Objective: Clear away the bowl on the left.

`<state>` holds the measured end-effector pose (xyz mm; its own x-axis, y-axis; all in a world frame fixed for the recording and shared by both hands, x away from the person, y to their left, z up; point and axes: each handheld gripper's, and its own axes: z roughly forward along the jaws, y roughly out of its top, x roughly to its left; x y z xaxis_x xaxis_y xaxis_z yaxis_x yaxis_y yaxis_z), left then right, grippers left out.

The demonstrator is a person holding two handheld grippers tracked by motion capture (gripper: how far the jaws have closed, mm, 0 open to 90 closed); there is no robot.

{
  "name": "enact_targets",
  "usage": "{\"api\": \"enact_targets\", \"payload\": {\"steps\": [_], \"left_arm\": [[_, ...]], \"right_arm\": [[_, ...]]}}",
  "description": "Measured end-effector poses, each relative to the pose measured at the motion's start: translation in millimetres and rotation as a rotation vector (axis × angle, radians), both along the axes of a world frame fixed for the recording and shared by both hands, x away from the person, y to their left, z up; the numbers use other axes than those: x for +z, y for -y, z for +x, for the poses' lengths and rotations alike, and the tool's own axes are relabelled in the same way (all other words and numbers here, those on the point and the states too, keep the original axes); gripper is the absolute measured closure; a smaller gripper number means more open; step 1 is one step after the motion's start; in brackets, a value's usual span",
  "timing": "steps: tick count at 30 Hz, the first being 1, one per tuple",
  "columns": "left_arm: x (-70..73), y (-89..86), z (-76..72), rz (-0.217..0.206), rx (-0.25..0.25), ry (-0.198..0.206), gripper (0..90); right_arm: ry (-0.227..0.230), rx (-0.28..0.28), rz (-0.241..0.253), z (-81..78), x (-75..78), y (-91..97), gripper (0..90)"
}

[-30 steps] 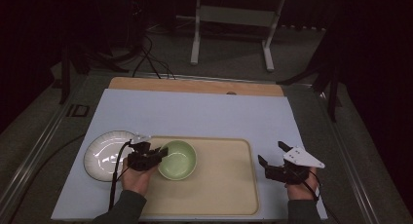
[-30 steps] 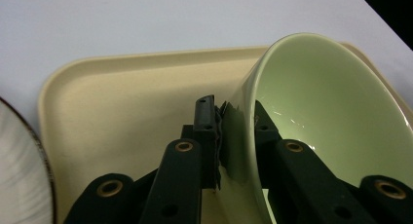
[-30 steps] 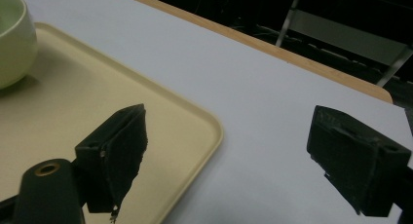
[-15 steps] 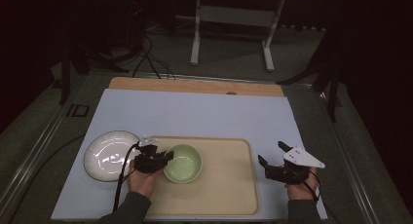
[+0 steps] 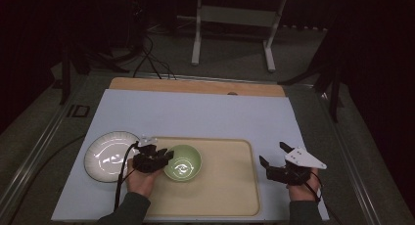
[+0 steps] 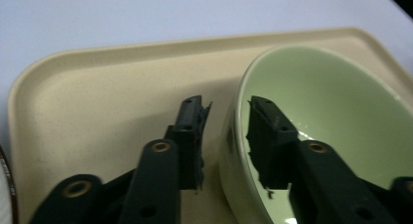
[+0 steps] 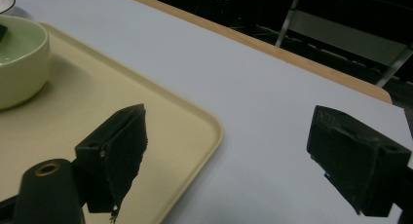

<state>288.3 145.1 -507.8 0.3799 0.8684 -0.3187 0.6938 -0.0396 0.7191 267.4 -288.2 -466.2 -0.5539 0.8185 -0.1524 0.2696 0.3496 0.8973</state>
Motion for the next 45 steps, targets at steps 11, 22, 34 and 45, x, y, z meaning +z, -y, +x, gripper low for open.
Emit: {"api": "enact_targets", "payload": {"steps": [11,22,34,45], "left_arm": [[14.9,-13.9,0.1,-0.037,-0.026,0.021,51.5],[35.3,-33.0,-7.9,-0.005,0.001,0.086,47.1],[52.4,-62.1,-20.7,0.051,0.074,0.179,44.3],[62.2,-87.0,-29.9,0.094,0.150,0.216,40.1]], "right_arm": [[0.002,0.004,0.001,-0.2,0.3,0.5,14.2],[0.004,-0.001,0.007,-0.4,0.5,1.0,14.1],[0.007,-0.002,0.011,-0.7,0.9,1.7,14.1],[0.007,-0.016,0.024,-1.3,1.4,4.0,14.1]]}}
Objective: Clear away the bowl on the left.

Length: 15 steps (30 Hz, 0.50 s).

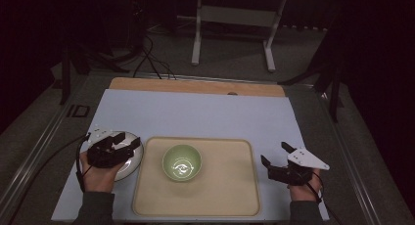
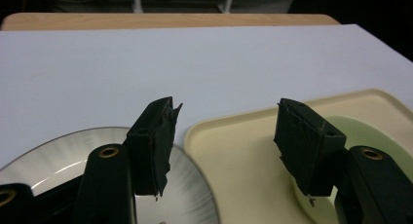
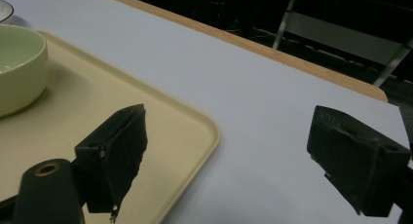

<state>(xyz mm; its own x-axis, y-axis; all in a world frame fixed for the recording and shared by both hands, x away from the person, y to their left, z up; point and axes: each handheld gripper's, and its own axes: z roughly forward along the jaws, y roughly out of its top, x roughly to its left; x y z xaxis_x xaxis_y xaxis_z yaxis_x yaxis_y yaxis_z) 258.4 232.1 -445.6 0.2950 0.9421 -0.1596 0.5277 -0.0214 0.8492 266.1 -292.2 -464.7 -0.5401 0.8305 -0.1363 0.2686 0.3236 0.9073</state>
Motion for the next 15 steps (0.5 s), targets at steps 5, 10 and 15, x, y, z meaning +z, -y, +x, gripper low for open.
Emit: {"api": "enact_targets", "payload": {"steps": [5,10,15], "left_arm": [[0.3,-10.3,-3.2,0.022,0.058,0.007,36.2],[0.0,-20.1,-6.5,0.041,0.117,0.019,33.2],[-2.1,-29.4,-8.6,0.051,0.172,0.026,30.0]], "right_arm": [[0.001,-0.010,0.014,-0.1,0.3,1.9,14.1],[0.002,-0.021,0.019,-0.2,0.5,3.1,14.1],[0.004,-0.032,0.023,-0.5,0.7,4.7,13.6]]}}
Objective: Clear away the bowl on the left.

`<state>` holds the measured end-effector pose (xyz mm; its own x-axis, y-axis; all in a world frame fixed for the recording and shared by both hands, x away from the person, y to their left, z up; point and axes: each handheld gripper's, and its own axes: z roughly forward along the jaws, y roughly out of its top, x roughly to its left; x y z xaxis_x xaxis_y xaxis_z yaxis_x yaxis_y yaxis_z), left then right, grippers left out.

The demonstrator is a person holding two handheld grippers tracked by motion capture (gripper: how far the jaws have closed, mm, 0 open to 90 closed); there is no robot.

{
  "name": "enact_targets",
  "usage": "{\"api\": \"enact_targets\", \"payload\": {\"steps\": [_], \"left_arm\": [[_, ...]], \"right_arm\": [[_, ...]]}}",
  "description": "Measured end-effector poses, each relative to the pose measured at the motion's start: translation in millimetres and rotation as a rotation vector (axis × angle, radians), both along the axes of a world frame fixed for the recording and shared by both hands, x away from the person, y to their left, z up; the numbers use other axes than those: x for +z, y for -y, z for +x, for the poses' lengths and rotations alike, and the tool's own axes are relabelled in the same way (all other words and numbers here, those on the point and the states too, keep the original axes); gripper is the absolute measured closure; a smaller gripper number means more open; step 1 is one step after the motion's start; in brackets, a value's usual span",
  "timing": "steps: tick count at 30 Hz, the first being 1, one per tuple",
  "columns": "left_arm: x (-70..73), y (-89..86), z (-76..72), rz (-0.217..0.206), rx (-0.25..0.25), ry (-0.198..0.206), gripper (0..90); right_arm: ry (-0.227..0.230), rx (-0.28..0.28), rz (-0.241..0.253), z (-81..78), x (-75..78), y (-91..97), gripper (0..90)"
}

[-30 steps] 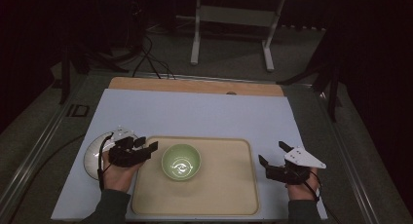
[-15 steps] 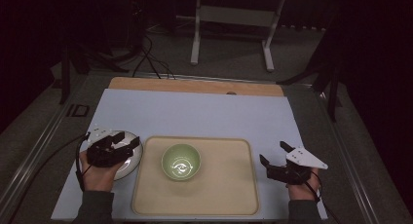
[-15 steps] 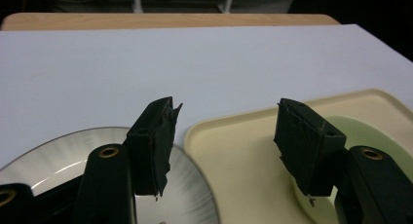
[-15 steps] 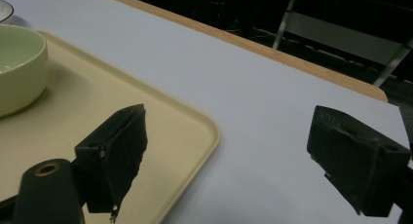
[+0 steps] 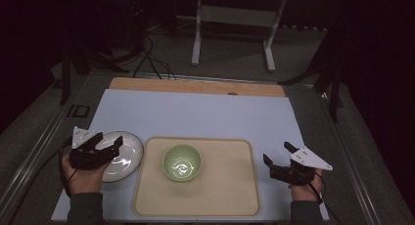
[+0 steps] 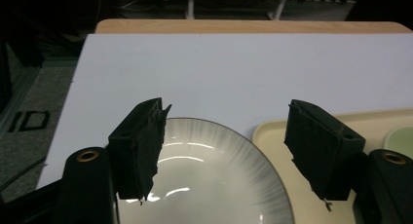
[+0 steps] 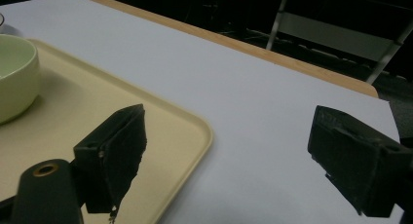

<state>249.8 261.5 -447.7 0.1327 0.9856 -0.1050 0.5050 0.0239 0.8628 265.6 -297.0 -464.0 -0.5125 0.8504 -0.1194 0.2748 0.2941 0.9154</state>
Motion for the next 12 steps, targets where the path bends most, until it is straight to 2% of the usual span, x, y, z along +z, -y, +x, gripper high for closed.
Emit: {"api": "enact_targets", "payload": {"steps": [1,2,5,12], "left_arm": [[0.0,0.0,0.0,0.000,0.000,0.000,28.6],[-0.5,-1.7,-0.1,0.011,0.020,0.003,27.2],[-2.2,-3.6,-0.2,0.005,0.033,0.008,24.0],[-6.6,-6.0,1.6,0.005,0.045,-0.004,20.5]], "right_arm": [[0.000,0.000,0.000,0.0,0.0,0.0,13.6],[-0.001,-0.009,0.004,0.2,-0.1,0.5,13.5],[0.003,-0.022,0.007,0.1,0.1,1.6,13.0],[-0.001,-0.044,0.012,0.5,-0.6,3.4,12.8]]}}
